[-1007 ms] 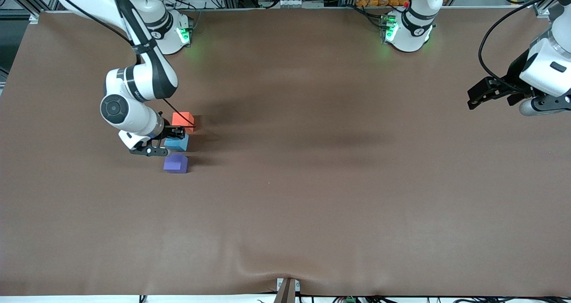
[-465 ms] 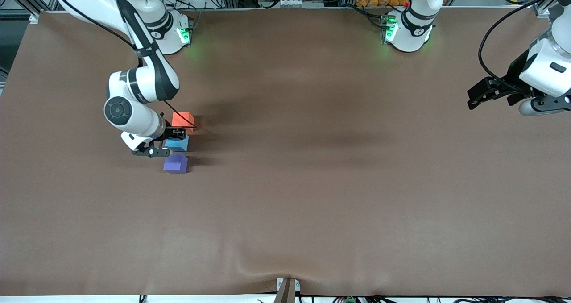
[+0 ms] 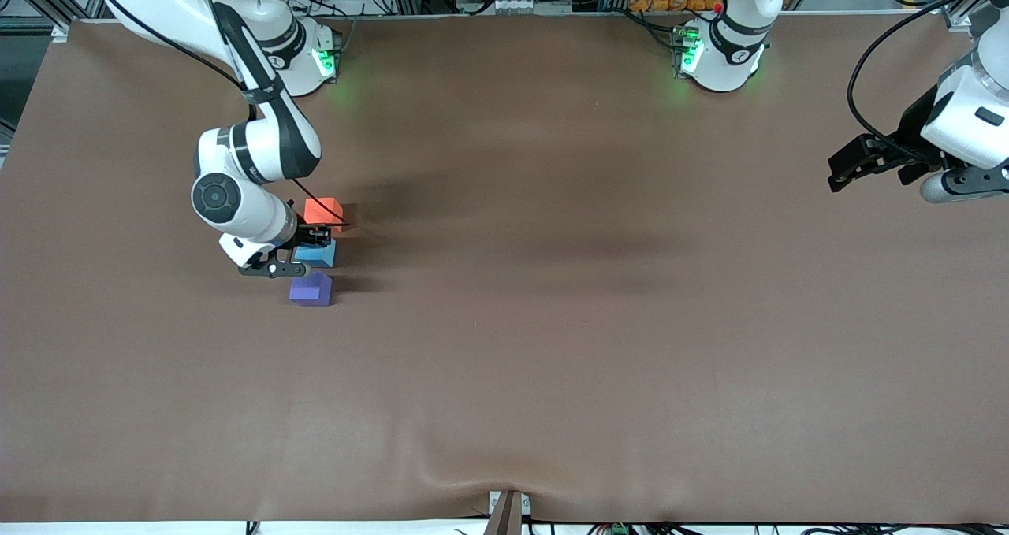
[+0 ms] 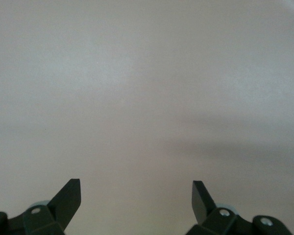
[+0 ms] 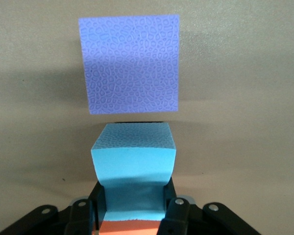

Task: Place blue block between orange and purple blocks
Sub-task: 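Lower the blue block between the orange and purple blocks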

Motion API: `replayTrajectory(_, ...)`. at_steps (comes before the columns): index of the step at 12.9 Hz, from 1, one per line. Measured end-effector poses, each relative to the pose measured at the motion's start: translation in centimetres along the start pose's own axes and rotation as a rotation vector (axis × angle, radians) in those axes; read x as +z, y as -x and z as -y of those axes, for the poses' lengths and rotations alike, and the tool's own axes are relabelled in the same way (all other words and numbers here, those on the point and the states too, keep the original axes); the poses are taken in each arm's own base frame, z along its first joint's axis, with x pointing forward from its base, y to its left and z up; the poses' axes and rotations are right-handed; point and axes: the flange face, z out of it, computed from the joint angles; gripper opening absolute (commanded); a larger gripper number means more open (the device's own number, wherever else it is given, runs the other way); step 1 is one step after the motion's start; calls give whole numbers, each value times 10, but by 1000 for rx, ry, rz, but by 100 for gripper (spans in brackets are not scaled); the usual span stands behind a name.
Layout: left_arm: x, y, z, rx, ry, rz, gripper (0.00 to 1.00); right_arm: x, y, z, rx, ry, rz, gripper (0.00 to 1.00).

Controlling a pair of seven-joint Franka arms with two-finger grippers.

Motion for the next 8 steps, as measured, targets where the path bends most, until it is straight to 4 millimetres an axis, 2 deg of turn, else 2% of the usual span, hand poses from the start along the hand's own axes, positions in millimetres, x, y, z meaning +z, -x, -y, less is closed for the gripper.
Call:
replayTrajectory(3, -1, 0, 0, 0, 0, 0, 100, 5, 0, 0, 0, 2, 4, 0)
replayTrajectory(4, -1, 0, 0, 0, 0, 0, 100, 7, 0, 0, 0, 2, 4, 23)
replayTrajectory(5, -1, 0, 0, 0, 0, 0, 100, 8, 0, 0, 0, 2, 5, 79)
replayTrajectory(6, -1, 0, 0, 0, 0, 0, 100, 8, 0, 0, 0, 2, 5, 100)
replayTrajectory(8, -1, 0, 0, 0, 0, 0, 100, 11, 1, 0, 1, 4, 9, 100)
